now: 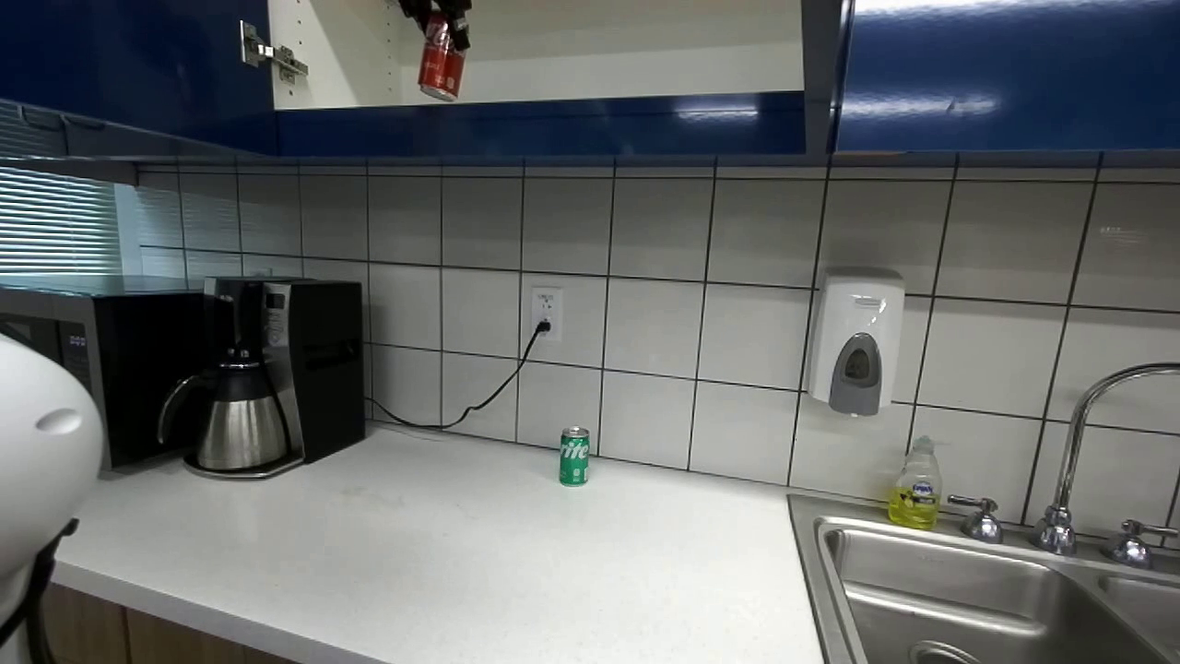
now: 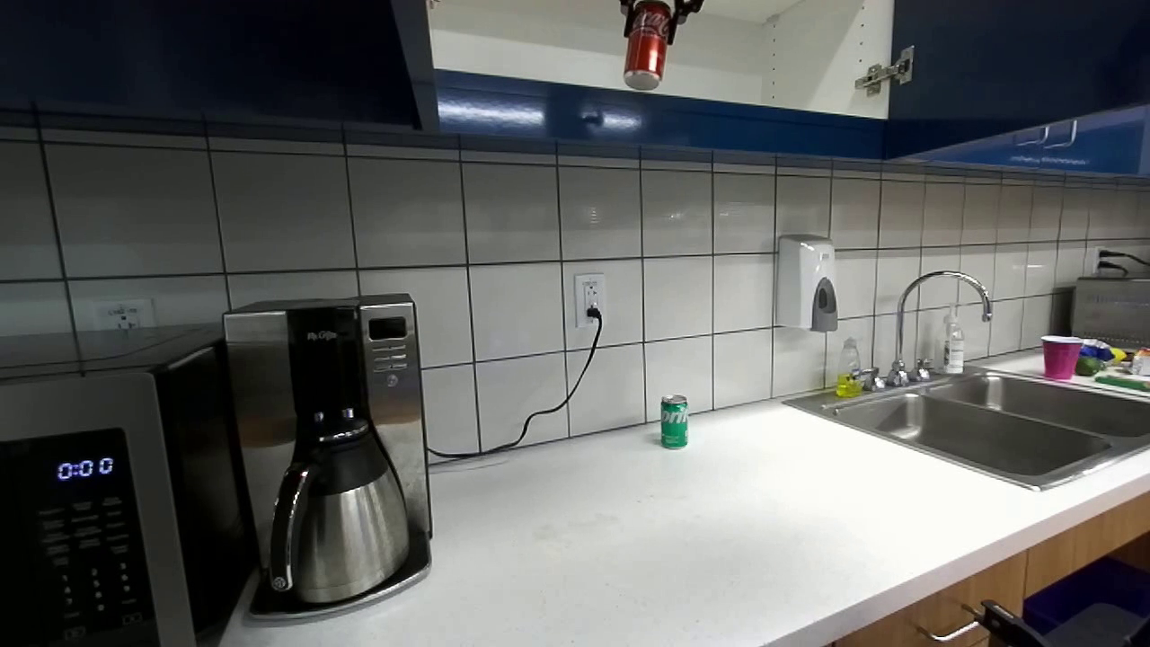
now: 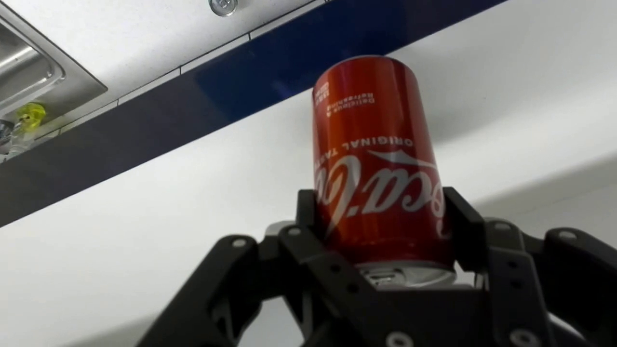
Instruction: Put the red can in the open upper cabinet.
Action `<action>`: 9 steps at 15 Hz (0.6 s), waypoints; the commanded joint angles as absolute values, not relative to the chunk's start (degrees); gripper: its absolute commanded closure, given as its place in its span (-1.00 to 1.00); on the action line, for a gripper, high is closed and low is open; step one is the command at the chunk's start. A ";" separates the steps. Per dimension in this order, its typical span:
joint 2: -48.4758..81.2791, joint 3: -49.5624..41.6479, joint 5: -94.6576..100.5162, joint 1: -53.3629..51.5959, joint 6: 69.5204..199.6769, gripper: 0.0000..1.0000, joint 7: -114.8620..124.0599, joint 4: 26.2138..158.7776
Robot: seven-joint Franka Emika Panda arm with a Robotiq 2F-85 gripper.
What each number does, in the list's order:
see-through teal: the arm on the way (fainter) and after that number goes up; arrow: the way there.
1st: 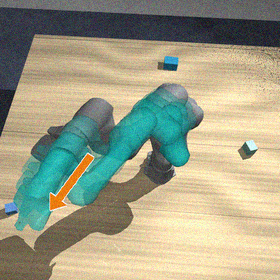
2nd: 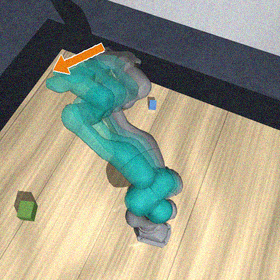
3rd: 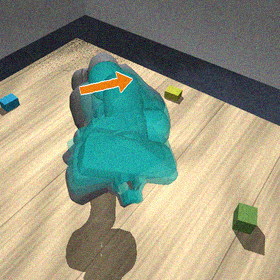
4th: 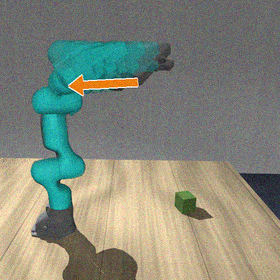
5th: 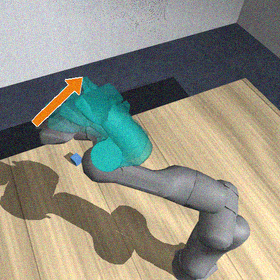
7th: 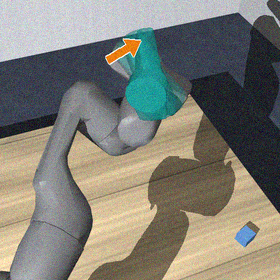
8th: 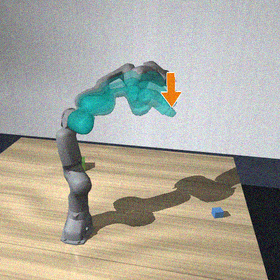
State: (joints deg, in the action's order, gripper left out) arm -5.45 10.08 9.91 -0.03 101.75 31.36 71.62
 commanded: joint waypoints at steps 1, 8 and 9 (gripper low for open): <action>-0.79 10.88 12.51 -0.50 99.25 0.21 33.66 64.43; 4.42 10.68 16.61 -1.68 97.90 0.21 35.34 59.44; 5.00 10.64 16.93 -1.87 97.67 0.21 35.38 58.66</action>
